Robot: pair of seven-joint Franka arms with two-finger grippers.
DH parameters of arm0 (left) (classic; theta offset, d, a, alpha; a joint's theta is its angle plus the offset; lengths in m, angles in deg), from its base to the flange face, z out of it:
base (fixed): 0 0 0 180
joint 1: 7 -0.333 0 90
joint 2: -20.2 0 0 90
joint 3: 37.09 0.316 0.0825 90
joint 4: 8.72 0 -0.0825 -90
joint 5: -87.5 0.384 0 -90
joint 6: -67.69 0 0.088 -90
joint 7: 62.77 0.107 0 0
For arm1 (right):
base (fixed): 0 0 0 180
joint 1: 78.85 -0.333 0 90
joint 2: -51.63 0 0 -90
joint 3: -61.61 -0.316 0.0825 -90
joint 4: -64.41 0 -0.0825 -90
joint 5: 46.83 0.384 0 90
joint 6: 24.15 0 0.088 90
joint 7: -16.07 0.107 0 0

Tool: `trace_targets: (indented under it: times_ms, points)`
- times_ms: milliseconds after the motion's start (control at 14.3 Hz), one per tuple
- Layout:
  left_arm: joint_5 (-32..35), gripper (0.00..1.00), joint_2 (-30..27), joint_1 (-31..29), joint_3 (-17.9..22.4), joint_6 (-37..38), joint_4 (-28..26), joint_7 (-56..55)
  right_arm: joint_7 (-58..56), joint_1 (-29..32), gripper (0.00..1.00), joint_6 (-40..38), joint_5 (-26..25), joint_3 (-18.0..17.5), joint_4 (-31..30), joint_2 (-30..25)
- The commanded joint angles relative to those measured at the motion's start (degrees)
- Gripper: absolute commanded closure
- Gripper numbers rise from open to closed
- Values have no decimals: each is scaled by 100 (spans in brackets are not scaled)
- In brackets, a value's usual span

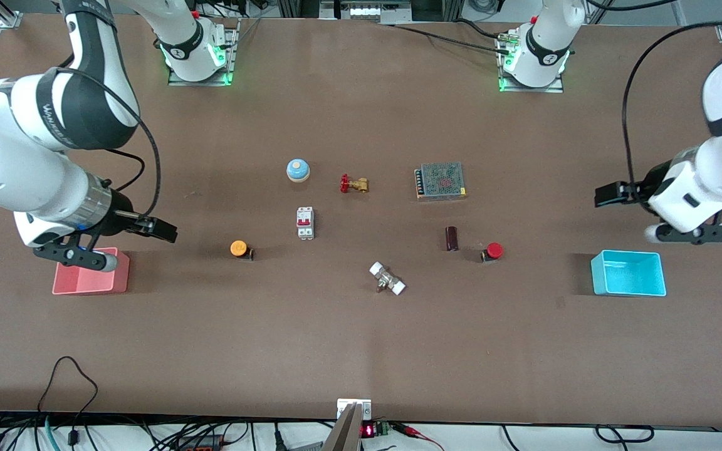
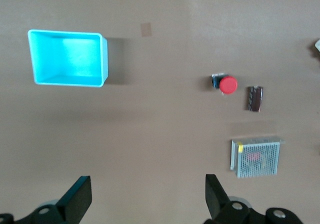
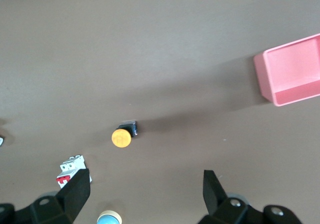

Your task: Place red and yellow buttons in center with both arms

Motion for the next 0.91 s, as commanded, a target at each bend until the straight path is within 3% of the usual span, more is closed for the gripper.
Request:
trace_targets:
  times_ms: [0,210,350,559,839]
  points:
    - [-131,0,-297,-158,43,394,79,289,-602,943,0,-555,-243,-500,-15,-396]
    - [-139,0,-500,-97,253,518,79,289,-1587,2194,0,-838,-972,-1398,-15,-870]
    - [-139,0,-597,-36,332,553,87,280,-1599,2258,0,-1250,-1106,-1374,-15,-1064]
    - [-279,0,-729,368,894,667,87,289,-1572,2275,0,-1340,-1115,-1374,-207,-1424]
    - [-289,0,-878,386,948,711,79,263,-1695,2267,0,-1348,-1124,-1382,-383,-1566]
